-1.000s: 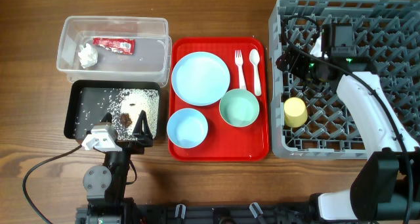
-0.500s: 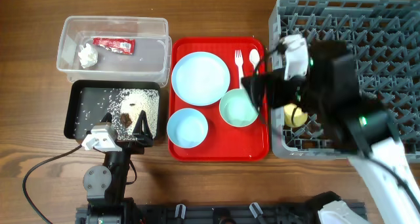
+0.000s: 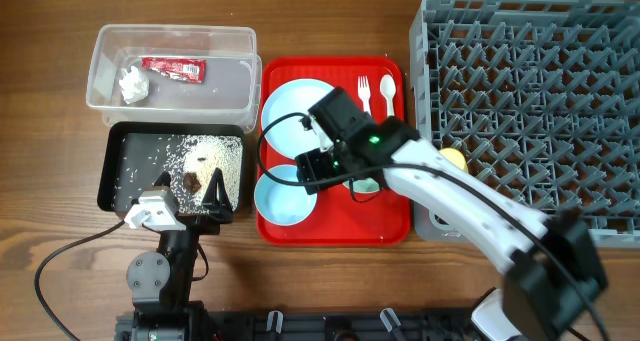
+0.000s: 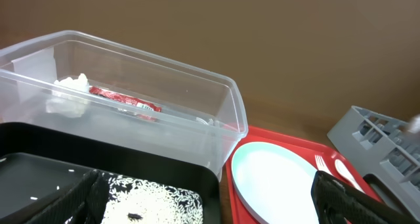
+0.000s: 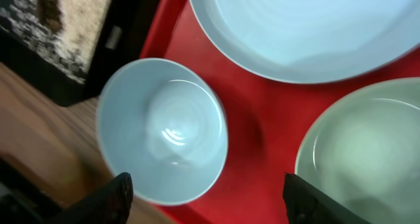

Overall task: Sort waste into correct bins and load items into the dishwasher rack
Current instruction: 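Grasp the light-blue bowl on the red tray with the right gripper, then place the light-blue bowl upside down in the grey rack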

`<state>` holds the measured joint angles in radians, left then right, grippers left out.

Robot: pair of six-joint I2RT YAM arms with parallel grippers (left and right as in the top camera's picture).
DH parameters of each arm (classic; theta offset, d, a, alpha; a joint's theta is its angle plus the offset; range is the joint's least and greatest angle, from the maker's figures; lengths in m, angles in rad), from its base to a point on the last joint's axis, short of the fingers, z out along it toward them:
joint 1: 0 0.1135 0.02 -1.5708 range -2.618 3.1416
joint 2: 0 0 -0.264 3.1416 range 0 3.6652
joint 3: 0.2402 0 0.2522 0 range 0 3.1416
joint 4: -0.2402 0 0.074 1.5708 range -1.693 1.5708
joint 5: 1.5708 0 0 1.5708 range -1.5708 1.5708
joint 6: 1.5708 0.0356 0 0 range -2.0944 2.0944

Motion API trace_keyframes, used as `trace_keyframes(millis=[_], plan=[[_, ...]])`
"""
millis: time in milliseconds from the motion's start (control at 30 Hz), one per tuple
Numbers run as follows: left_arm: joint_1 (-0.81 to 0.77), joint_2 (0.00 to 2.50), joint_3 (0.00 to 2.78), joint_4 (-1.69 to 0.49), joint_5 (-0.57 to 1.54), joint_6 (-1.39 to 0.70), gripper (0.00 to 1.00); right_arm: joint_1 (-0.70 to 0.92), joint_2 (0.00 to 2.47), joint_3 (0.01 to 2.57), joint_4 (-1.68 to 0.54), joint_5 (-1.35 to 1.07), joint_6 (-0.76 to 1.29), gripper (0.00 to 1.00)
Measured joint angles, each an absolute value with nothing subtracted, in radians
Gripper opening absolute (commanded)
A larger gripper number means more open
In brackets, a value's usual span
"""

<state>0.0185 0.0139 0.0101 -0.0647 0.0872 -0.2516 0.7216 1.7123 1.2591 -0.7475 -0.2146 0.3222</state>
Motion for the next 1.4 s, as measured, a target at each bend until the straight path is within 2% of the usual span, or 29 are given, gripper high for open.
trace_keyframes(millis=[67, 100, 167, 267, 300, 367, 400, 667, 833, 933, 1067, 1133, 1300, 1400], plan=[[0.019, 0.014, 0.010, -0.065, 0.087, -0.252, 1.00, 0.722, 1.773, 1.259, -0.744, -0.220, 0.285, 0.66], [0.019, 0.014, 0.010, -0.065, 0.087, -0.252, 1.00, 0.723, 1.808, 1.259, -0.747, -0.224, 0.258, 0.61], [0.019, 0.014, 0.010, -0.065, 0.087, -0.252, 1.00, 0.733, 1.860, 1.259, -0.747, -0.224, 0.228, 0.43], [0.019, 0.014, 0.010, -0.065, 0.087, -0.252, 1.00, 0.756, 1.919, 1.259, -0.746, -0.228, 0.197, 0.33], [0.019, 0.014, 0.010, -0.065, 0.087, -0.252, 1.00, 0.759, 1.925, 1.259, -0.745, -0.228, 0.193, 0.27], [0.019, 0.014, 0.010, -0.065, 0.087, -0.252, 1.00, 0.760, 1.927, 1.259, -0.743, -0.228, 0.178, 0.08], [0.019, 0.014, 0.010, -0.065, 0.087, -0.252, 1.00, 0.760, 1.927, 1.259, -0.743, -0.228, 0.174, 0.04], [0.019, 0.014, 0.010, -0.065, 0.087, -0.252, 1.00, 0.760, 1.861, 1.261, -0.805, -0.166, 0.231, 0.04], [0.019, 0.014, 0.010, -0.065, 0.087, -0.252, 1.00, 0.759, 1.567, 1.261, -0.831, 0.051, 0.338, 0.04], [0.019, 0.014, 0.010, -0.065, 0.087, -0.252, 1.00, 0.724, 1.309, 1.267, -0.866, 0.348, 0.431, 0.04], [0.019, 0.014, 0.010, -0.065, 0.087, -0.252, 1.00, 0.561, 1.145, 1.270, -0.888, 0.731, 0.476, 0.04], [0.019, 0.014, 0.010, -0.065, 0.087, -0.252, 1.00, 0.467, 1.140, 1.271, -0.889, 0.831, 0.480, 0.04], [0.019, 0.014, 0.010, -0.065, 0.087, -0.252, 1.00, 0.219, 1.226, 1.271, -0.878, 0.965, 0.482, 0.04], [0.019, 0.014, 0.010, -0.065, 0.087, -0.252, 1.00, 0.133, 1.327, 1.271, -0.825, 1.022, 0.447, 0.04]])
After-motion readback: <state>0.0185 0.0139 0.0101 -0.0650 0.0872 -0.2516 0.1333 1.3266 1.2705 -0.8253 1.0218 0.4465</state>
